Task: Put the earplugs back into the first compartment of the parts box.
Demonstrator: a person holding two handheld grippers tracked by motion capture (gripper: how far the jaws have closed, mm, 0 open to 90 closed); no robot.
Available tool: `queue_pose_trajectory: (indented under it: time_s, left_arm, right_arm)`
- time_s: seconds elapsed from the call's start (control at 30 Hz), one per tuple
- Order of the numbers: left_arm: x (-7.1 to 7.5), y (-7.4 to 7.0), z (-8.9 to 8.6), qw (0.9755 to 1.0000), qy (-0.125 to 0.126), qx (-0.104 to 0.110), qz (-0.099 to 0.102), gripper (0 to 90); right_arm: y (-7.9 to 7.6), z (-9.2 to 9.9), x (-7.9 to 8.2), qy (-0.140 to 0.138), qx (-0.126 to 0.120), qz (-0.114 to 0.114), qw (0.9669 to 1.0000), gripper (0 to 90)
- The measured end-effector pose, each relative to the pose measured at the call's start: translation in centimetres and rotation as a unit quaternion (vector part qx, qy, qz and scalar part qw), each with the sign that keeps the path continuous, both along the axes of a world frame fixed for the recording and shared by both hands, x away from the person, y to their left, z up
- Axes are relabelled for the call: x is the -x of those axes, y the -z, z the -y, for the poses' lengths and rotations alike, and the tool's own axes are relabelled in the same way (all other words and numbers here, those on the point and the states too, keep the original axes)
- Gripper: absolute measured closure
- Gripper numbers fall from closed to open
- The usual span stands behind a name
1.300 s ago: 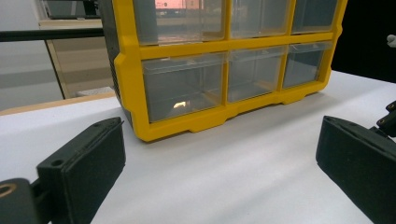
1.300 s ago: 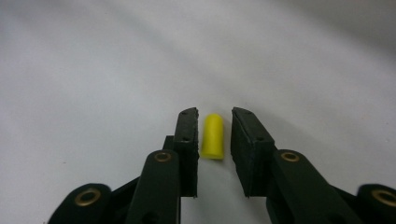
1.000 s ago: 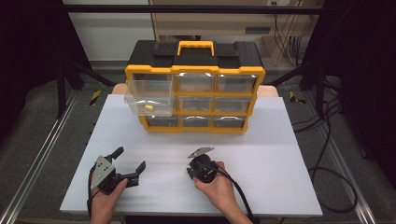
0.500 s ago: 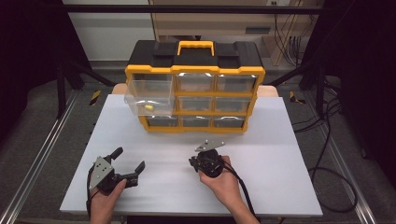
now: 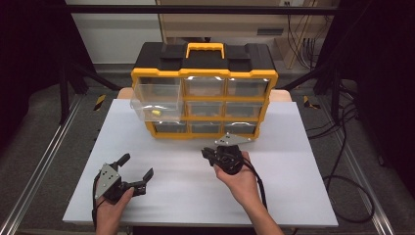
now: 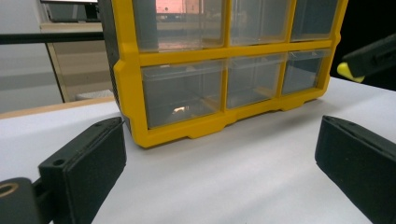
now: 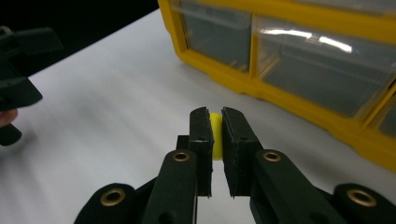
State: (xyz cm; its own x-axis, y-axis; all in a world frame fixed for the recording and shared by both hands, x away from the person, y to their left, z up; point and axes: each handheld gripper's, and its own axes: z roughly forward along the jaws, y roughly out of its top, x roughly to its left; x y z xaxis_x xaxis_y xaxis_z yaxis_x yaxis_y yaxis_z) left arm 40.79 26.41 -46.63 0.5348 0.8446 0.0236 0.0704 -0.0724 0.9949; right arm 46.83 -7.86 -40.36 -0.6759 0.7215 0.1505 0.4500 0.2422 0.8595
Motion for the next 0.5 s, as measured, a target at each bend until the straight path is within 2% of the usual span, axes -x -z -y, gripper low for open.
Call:
queue_pose_trajectory:
  time_s: [0.17, 0.5]
  left_arm:
    - [-0.2, 0.0, 0.0, 1.0, -0.001, 0.0, 0.001, 1.9]
    - [-0.2, 0.0, -0.1, 1.0, -0.004, 0.0, 0.004, 2.2]
  right_arm:
    - [-1.4, 0.6, -0.5, -0.003, -0.019, 0.001, 0.9998, 83.4]
    - [-4.3, 1.1, -1.5, 0.007, -0.022, 0.011, 0.9997, 83.4]
